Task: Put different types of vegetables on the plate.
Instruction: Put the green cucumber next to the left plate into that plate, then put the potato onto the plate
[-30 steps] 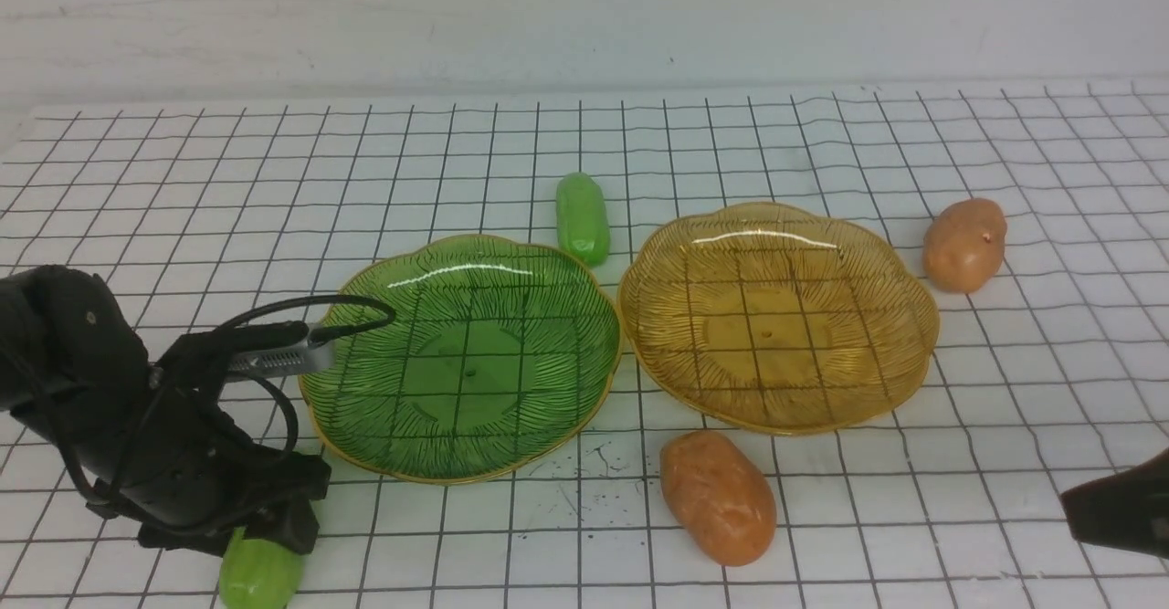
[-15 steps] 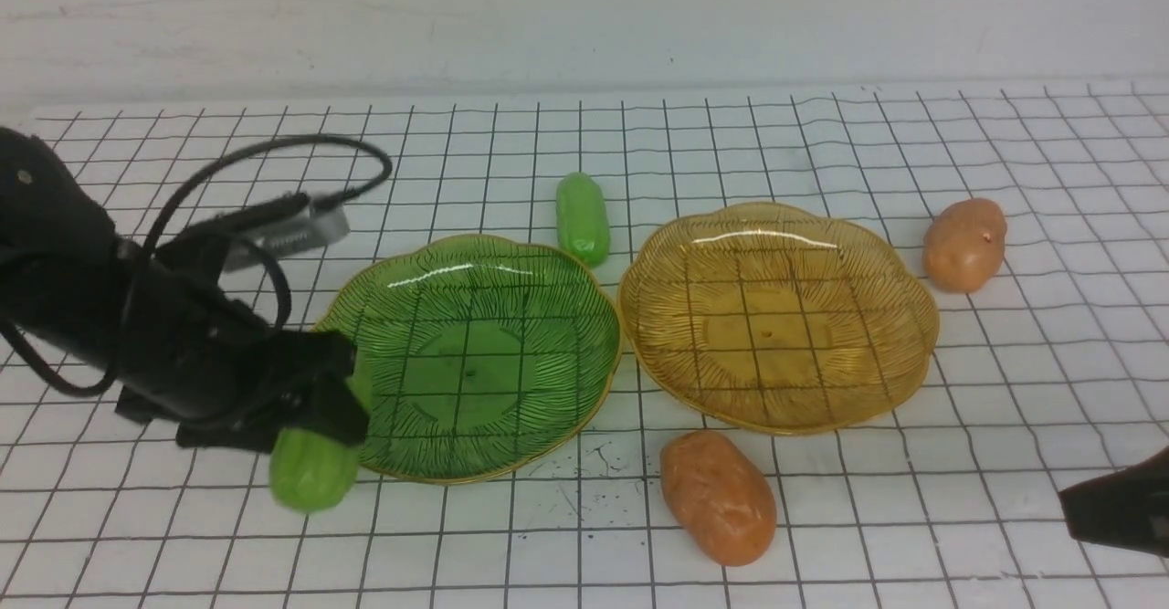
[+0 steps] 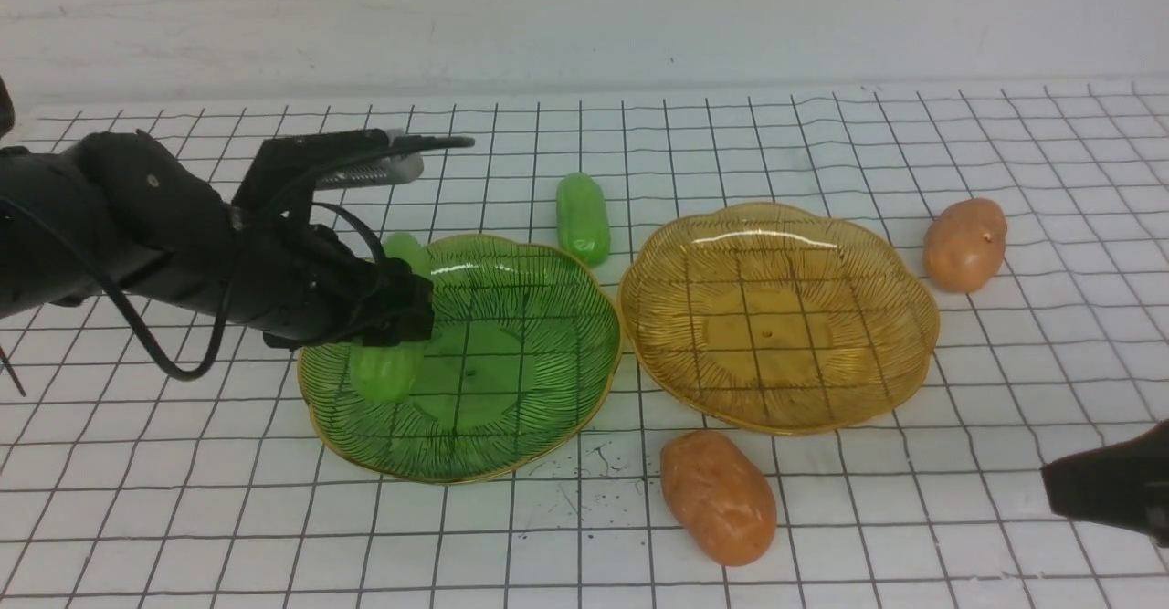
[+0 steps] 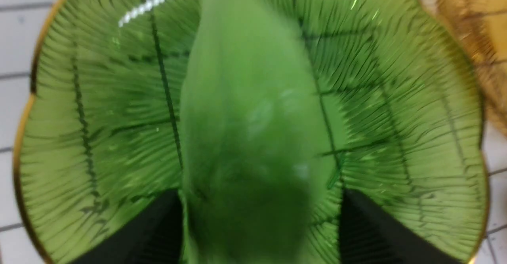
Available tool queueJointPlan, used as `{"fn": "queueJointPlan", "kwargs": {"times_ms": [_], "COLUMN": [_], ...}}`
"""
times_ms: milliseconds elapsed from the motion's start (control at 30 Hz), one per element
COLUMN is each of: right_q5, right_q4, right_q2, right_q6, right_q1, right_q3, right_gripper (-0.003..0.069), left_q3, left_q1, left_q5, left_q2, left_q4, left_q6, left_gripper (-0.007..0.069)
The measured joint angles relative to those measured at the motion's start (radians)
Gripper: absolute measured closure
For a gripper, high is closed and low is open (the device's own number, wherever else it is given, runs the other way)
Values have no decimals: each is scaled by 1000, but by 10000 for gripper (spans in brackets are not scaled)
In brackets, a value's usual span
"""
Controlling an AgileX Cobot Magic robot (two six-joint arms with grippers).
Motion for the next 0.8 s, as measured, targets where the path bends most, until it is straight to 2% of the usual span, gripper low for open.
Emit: {"fn": "queueJointPlan", "kwargs": {"times_ms": [100, 200, 300, 367, 467, 500, 533, 567, 667, 767, 800], "right_q5": [-6, 32, 72, 72, 72, 72, 59, 34, -66, -135, -153], "right_q4": [44, 125, 191, 201, 152, 147, 106, 66, -85, -262, -301], "right_q2": [3, 45, 120, 166, 225, 228, 247, 265, 337, 436, 475], "right_q6": [-34, -97, -173, -211, -207, -205, -177, -144, -9, 145, 193], "right_q1": [0, 0, 15, 50, 172, 183, 236, 303, 439, 517, 529], "right_q3": [0, -20, -73, -121, -211, -217, -241, -262, -303, -321, -323], "right_gripper": [674, 674, 674, 673, 671, 671, 671, 670, 669, 649, 622], "left_q3": [0, -9, -42, -75, -132, -138, -149, -154, -152, -104, -80], "left_q1": [0, 0, 0, 0, 4, 4, 4, 4, 4, 4, 4], "left_q5": [22, 64, 130, 175, 286, 293, 331, 357, 404, 413, 421], "left_q2": [7, 6, -12, -32, -86, -95, -126, -154, -256, -416, -473], "left_q4": [0, -1, -1, 2, 6, 6, 7, 7, 9, 11, 11], "left_q6": [0, -11, -39, -51, -57, -58, -58, -56, -38, -23, -23], "left_gripper": [38, -1, 31, 109, 350, 390, 495, 552, 615, 632, 632]}}
